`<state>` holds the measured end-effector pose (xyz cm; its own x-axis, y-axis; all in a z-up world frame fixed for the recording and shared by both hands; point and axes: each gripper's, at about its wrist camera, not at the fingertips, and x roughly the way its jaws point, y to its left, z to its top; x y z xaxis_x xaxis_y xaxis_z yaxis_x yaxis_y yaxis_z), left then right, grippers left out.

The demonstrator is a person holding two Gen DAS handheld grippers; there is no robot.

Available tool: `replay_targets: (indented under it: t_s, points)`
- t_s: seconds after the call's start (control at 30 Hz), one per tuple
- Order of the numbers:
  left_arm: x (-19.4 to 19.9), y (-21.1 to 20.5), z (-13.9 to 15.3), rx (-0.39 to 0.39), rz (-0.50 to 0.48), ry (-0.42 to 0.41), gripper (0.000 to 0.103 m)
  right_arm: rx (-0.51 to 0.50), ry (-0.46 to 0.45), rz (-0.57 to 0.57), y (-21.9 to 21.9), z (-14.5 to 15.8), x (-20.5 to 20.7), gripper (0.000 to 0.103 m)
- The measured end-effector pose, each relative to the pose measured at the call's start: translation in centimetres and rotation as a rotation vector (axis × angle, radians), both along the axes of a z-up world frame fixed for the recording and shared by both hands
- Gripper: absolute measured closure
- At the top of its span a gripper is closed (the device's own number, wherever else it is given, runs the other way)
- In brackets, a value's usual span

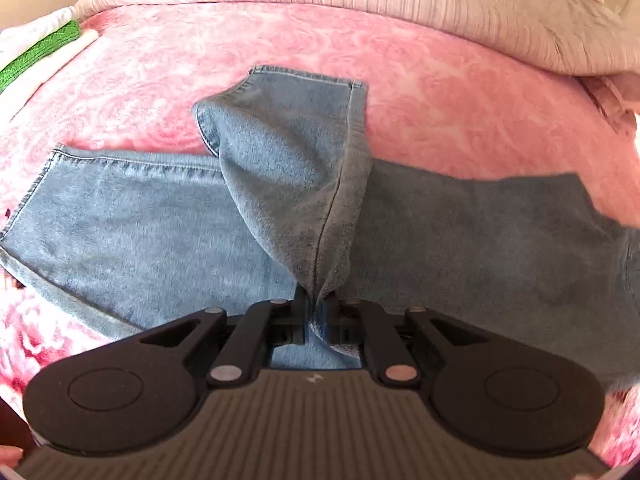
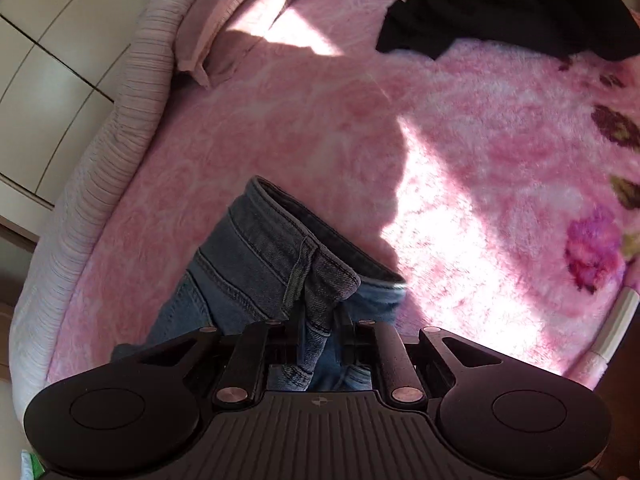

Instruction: Fold clothes

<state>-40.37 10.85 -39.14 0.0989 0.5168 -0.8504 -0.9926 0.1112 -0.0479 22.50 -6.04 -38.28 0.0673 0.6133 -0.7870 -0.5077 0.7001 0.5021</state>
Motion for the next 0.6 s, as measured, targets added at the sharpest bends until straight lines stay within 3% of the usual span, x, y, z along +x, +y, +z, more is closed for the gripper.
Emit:
replay_targets:
  t_s: [0.1, 0.27, 0.33, 0.43, 0.5, 0.6]
  points:
    - [0.6, -0.1, -1.3, -0.017, -0.023, 0.044, 0.097, -0.045, -0.023, 0.015, 0.4, -1.3, -0.2, 0.091]
    - [2.4, -0.4, -2.7, -0.004, -0.099, 0.160, 0.095, -0.149, -0.096, 0.063, 2.0, -0.8, -1.1, 0.086]
    - [2.5, -0.6, -2.0, -0.016, -0.100, 0.185, 0.090, -0.216, -0.180, 0.080, 2.5, 0.9, -1.9, 0.058]
    - [1.8, -1.5, 0.1, 0.006, -0.062, 0.159, 0.083, -0.305, -0.336, 0.090, 3.2, 3.8, -3.5, 0.057]
    - [1.4, -2.1, 1.3, 0.036, -0.047, 0.146, 0.078, -0.266, -0.413, 0.133, 3.6, 5.3, -4.9, 0.057]
    - [1.1, -2.4, 2.0, 0.073, -0.045, 0.135, 0.078, -0.208, -0.391, 0.259, 5.0, 4.8, -6.9, 0.057]
